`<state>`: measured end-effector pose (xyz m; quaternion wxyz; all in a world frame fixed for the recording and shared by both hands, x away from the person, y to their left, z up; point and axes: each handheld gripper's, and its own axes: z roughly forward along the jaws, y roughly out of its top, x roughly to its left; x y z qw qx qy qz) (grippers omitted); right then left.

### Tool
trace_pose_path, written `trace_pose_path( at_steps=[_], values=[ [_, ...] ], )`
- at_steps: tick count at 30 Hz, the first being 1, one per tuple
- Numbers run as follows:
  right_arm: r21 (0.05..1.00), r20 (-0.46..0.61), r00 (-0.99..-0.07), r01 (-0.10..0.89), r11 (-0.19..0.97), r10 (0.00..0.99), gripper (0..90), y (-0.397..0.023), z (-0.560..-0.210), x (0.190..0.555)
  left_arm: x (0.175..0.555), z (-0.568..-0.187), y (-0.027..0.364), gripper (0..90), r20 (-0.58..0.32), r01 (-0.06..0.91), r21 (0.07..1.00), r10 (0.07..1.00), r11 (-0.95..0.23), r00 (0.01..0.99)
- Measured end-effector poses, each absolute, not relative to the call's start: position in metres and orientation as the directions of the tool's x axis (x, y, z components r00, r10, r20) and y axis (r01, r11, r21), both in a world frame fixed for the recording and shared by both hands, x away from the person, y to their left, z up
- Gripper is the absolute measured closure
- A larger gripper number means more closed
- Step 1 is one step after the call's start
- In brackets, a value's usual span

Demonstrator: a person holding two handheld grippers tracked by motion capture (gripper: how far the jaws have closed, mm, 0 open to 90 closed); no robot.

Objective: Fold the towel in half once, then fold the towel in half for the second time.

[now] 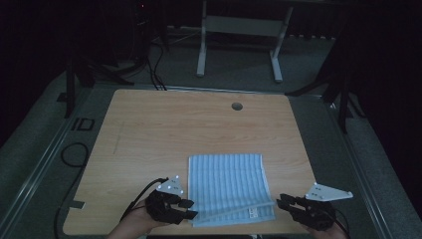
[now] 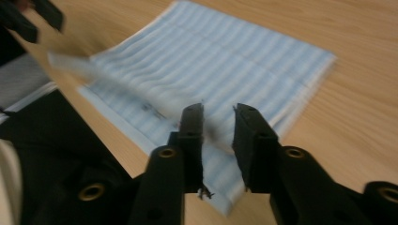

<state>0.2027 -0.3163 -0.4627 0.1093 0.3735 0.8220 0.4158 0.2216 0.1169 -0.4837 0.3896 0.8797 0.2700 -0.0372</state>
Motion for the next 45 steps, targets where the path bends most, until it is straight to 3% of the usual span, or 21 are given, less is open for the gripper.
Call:
trace_pose_path(
  at_steps=[8,27,34,45],
  values=[
    [0.752,0.142,-0.642,0.565,0.339,0.754,63.2,-0.323,-0.475,0.227,0.245,-0.502,0.128,47.8,-0.221,0.56,0.645,0.574,-0.521,0.789],
    [0.649,0.118,-0.622,0.638,0.414,0.774,52.3,-0.297,-0.507,0.34,0.327,-0.518,0.133,45.3,-0.189,0.639,0.616,0.701,-0.461,0.688],
    [0.622,0.095,-0.611,0.653,0.433,0.786,49.9,-0.284,-0.51,0.371,0.353,-0.524,0.129,41.4,-0.158,0.657,0.606,0.742,-0.449,0.652],
    [0.581,0.092,-0.58,0.691,0.429,0.809,45.5,-0.273,-0.513,0.408,0.38,-0.532,0.121,41.4,-0.19,0.688,0.599,0.763,-0.409,0.618]
  ],
)
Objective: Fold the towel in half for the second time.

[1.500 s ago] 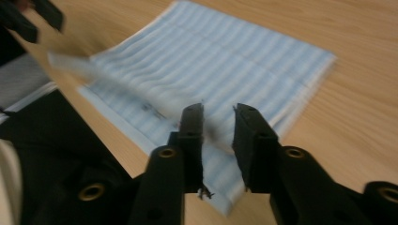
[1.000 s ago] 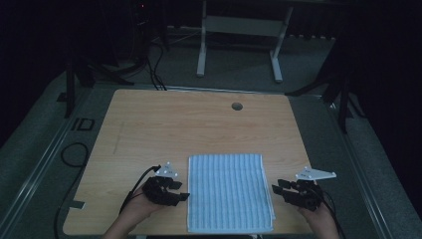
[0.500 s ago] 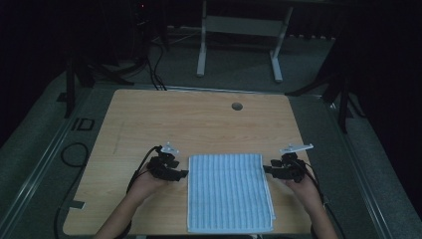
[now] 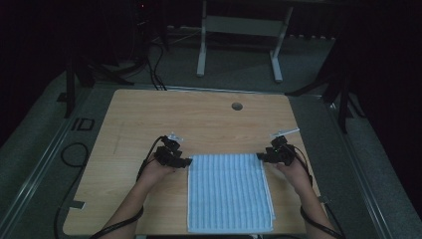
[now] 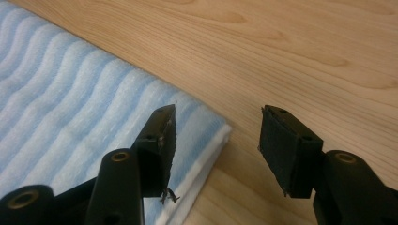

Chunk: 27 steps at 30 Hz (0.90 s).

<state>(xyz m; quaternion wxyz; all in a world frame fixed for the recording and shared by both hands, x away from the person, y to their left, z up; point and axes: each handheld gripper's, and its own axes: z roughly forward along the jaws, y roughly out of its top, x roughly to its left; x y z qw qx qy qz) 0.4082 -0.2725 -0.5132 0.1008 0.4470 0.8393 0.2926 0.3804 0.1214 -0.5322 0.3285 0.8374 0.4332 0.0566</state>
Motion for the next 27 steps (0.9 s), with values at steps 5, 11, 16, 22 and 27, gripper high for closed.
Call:
trace_pose_path(
  at_steps=[5,11,16,22,27],
  values=[
    [0.541,0.103,-0.573,0.718,0.438,0.813,45.6,-0.267,-0.524,0.418,0.389,-0.536,0.116,41.5,-0.258,0.714,0.591,0.75,-0.377,0.609],
    [0.514,0.102,-0.592,0.72,0.467,0.8,60.3,-0.262,-0.531,0.419,0.395,-0.542,0.108,44.5,-0.269,0.715,0.58,0.737,-0.39,0.62],
    [0.503,0.062,-0.609,0.704,0.502,0.791,83.8,-0.255,-0.527,0.418,0.396,-0.542,0.102,74.1,-0.237,0.703,0.579,0.741,-0.412,0.629],
    [0.511,0.026,-0.629,0.676,0.531,0.777,87.1,-0.253,-0.515,0.416,0.393,-0.525,0.101,86.8,-0.222,0.679,0.616,0.739,-0.4,0.636],
    [0.56,0.035,-0.629,0.656,0.506,0.777,87.1,-0.257,-0.499,0.413,0.392,-0.51,0.104,86.8,-0.215,0.665,0.643,0.743,-0.381,0.633]
  ],
)
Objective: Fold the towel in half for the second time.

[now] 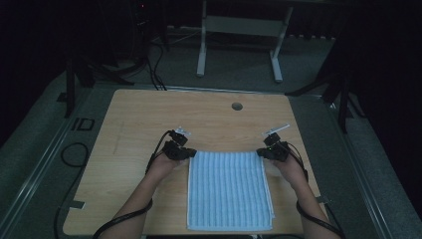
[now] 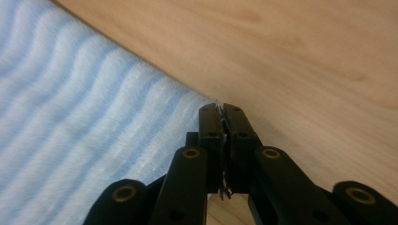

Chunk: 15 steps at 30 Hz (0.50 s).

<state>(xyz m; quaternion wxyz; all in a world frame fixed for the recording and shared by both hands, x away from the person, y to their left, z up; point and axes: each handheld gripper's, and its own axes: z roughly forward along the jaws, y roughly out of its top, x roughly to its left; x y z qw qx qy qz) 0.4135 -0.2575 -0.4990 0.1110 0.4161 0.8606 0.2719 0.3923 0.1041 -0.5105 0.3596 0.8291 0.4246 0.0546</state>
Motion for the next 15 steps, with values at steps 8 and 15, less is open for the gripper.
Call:
trace_pose_path(
  at_steps=[8,15],
  values=[
    [0.672,0.004,-0.66,0.559,0.487,0.751,87.1,-0.261,-0.451,0.388,0.371,-0.459,0.115,86.7,-0.171,0.599,0.712,0.737,-0.366,0.654],
    [0.719,-0.013,-0.699,0.49,0.493,0.715,87.1,-0.267,-0.443,0.343,0.329,-0.456,0.116,86.7,-0.168,0.587,0.718,0.725,-0.374,0.668]
  ],
)
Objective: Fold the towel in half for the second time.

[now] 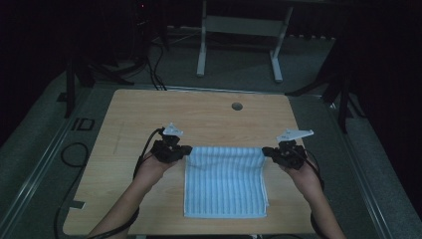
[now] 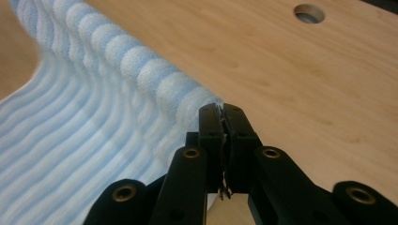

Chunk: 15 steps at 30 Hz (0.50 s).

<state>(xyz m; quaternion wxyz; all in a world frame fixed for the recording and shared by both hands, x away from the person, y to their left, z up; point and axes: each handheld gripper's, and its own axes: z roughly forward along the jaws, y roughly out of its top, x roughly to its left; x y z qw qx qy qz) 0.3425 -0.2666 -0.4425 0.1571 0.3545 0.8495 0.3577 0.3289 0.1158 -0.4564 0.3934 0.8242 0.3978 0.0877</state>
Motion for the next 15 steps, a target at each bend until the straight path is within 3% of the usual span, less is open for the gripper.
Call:
trace_pose_path(
  at_steps=[11,15],
  values=[
    [0.73,0.048,-0.71,0.505,0.461,0.703,87.0,-0.287,-0.472,0.279,0.262,-0.486,0.112,86.5,-0.215,0.571,0.726,0.662,-0.383,0.718],
    [0.725,0.061,-0.708,0.516,0.456,0.704,87.0,-0.29,-0.481,0.259,0.248,-0.495,0.108,86.3,-0.193,0.562,0.707,0.648,-0.429,0.737]
  ],
)
